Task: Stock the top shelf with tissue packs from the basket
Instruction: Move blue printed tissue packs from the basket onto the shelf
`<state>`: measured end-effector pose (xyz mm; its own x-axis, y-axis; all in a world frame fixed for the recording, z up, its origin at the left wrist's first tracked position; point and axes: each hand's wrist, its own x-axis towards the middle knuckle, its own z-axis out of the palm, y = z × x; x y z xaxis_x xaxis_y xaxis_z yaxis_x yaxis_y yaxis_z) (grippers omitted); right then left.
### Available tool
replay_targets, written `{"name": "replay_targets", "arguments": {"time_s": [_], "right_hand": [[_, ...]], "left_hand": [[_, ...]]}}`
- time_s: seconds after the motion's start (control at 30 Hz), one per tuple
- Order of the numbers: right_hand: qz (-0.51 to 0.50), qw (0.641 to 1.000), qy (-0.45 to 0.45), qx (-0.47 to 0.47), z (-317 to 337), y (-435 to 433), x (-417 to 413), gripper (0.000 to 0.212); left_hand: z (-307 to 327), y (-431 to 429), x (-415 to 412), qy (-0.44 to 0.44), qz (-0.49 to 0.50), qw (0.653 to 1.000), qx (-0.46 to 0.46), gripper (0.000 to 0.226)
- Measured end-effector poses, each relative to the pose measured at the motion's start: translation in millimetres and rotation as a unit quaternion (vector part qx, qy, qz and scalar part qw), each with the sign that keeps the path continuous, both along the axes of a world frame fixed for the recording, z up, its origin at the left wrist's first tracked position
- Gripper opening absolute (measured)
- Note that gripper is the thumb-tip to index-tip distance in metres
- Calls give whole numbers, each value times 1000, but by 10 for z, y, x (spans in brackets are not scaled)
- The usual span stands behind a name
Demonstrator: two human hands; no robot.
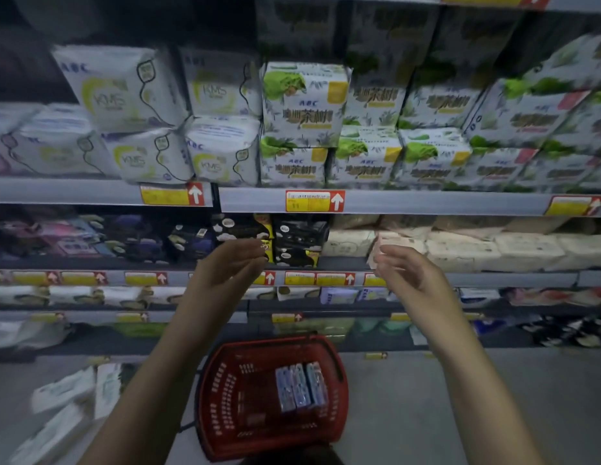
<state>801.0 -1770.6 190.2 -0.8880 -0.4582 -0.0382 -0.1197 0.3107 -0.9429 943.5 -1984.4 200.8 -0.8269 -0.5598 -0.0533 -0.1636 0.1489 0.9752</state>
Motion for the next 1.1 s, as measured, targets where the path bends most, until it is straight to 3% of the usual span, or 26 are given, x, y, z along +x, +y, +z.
{"name": "replay_targets", "arguments": {"time_s": [0.5, 0.83, 0.97, 1.1], "right_hand": [[1, 998, -59, 21, -662, -19, 125, 21], [11, 983, -154, 102, -1467, 33, 382, 24], [38, 974, -175, 138, -1757, 4, 477, 24], [48, 964, -188, 182, -2110, 39, 609, 19]], "left_hand": [[-635, 13, 103, -81, 50, 995, 40, 15], [-1338, 83, 270, -198, 89, 972, 90, 11], [-1625, 70, 265, -195, 77, 978, 12, 16], [-1989, 39, 211, -216, 55, 975, -10, 20]]}}
